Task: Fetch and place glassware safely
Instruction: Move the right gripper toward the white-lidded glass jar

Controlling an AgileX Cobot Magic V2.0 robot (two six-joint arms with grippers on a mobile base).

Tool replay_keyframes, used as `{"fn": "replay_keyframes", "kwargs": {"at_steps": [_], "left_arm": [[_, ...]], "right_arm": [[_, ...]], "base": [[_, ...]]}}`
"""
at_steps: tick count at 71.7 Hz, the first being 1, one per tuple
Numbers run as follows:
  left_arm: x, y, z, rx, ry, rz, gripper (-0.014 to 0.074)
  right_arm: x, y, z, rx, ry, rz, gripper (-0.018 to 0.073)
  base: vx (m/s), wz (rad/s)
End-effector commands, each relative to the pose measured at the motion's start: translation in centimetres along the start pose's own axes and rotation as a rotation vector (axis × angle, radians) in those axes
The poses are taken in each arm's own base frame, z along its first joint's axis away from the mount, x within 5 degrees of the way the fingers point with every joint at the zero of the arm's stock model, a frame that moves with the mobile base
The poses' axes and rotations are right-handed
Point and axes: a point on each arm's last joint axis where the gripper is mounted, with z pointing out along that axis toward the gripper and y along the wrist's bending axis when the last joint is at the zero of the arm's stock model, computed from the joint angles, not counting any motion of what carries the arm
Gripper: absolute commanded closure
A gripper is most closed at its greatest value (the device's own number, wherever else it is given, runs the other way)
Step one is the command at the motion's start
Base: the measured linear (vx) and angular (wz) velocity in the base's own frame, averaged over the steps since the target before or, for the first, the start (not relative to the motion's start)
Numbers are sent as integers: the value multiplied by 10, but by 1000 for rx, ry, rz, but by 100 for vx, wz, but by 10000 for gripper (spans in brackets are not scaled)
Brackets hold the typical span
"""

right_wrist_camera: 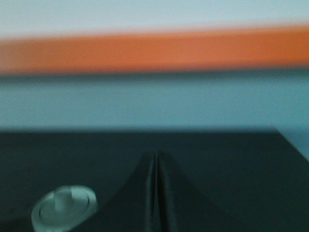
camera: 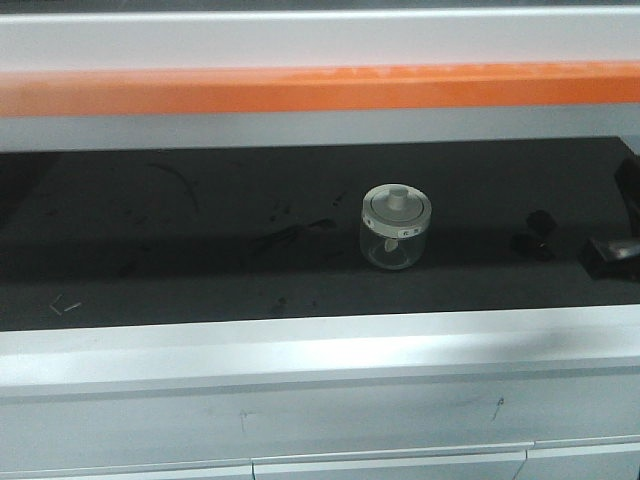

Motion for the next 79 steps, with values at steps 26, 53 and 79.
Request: {"fn": "replay_keyframes", "kwargs": {"at_steps": [26,53,79], "left_arm": [[21,0,-41,-3,103,31,603],[39,1,-58,-3,93,25,603],[39,1,-58,-3,93,23,603]], "right_arm": [[11,11,-54,-75,-50,-44,560],[26,22,-74,-167,20,-64,560],[27,21,-73,-163,33,-66,549]], "base": [[0,0],[0,0],[0,0]]}}
